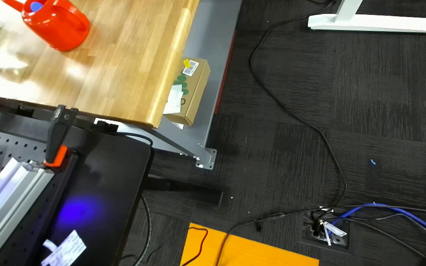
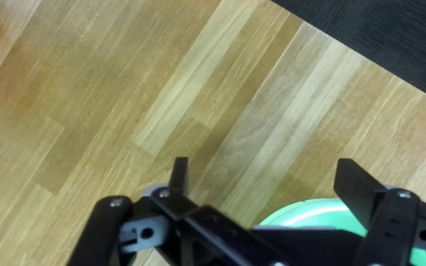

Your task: Put the blue object in the orange tea pot and move the light-green bowl to the right

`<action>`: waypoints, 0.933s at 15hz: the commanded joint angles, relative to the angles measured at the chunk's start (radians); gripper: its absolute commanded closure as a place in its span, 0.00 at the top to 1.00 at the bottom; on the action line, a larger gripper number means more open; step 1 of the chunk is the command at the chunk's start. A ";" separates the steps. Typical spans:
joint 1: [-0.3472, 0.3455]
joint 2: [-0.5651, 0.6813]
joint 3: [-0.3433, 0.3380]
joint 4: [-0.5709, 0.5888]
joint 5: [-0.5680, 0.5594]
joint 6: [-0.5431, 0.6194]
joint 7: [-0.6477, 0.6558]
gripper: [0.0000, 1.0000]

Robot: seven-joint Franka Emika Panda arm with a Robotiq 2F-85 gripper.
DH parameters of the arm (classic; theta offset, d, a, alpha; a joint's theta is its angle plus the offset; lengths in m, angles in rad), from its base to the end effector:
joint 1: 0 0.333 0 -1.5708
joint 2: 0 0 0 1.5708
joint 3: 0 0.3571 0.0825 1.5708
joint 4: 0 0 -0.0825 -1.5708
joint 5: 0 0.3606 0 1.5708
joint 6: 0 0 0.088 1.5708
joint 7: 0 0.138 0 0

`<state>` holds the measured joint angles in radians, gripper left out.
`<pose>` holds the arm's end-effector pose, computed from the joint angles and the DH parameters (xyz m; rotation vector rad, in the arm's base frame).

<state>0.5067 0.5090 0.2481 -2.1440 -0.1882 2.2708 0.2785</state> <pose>0.3836 0.3531 0.1714 2.7945 0.8887 -0.4640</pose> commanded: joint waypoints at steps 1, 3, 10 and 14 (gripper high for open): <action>0.030 0.004 -0.013 0.040 -0.029 -0.069 0.041 1.00; 0.043 -0.001 -0.011 0.054 -0.035 -0.094 0.059 1.00; 0.077 -0.004 -0.013 0.108 -0.067 -0.166 0.100 1.00; 0.063 -0.001 -0.005 0.114 -0.052 -0.145 0.079 1.00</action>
<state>0.5696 0.5074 0.2425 -2.0335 -0.2411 2.1288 0.3585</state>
